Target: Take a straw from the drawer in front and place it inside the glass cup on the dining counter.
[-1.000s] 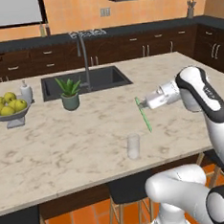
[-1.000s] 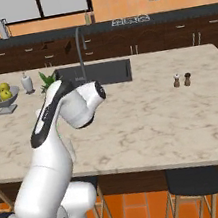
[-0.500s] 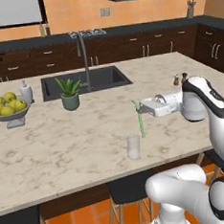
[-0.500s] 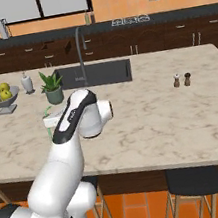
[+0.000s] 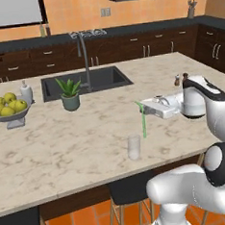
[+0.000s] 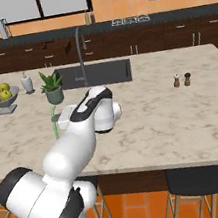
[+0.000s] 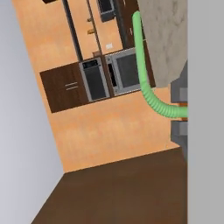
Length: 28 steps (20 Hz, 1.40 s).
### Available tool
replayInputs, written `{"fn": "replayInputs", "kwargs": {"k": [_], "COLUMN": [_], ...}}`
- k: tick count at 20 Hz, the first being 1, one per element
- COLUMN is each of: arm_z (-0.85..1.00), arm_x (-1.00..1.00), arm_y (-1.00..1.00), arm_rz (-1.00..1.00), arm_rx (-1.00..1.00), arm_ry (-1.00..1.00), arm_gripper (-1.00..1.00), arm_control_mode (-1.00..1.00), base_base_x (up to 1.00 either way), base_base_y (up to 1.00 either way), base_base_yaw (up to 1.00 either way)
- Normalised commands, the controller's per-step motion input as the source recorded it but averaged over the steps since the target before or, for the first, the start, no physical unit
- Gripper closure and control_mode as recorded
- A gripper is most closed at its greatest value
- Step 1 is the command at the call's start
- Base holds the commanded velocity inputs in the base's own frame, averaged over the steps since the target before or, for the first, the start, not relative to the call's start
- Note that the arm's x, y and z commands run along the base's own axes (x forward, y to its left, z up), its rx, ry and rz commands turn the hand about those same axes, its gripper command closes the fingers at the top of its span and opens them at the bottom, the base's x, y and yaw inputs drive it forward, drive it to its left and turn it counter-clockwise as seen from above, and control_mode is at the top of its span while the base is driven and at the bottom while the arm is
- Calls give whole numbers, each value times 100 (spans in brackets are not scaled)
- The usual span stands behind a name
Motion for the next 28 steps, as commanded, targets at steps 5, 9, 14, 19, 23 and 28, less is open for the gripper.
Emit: {"fn": "replayInputs", "kwargs": {"k": [5, 9, 14, 19, 23, 28], "arm_z": [-9, -21, -13, -7, -21, -22], "arm_x": [15, 9, 7, 17, 14, 12], "arm_y": [0, 0, 6, 3, 4, 9], "arm_rz": [19, 15, 5, 0, 0, 0], "arm_rx": [9, 5, 3, 1, 0, 0], "arm_ry": [-5, -5, -8, -7, -2, 0], "arm_gripper": [100, 100, 100, 100, 100, 100], "arm_control_mode": [-100, -100, -100, -100, -100, -100], "base_base_x": [0, 0, 0, 0, 0, 0], "base_base_y": [0, 0, 0, 0, 0, 0], "base_base_yaw": [0, 0, 0, 0, 0, 0]}}
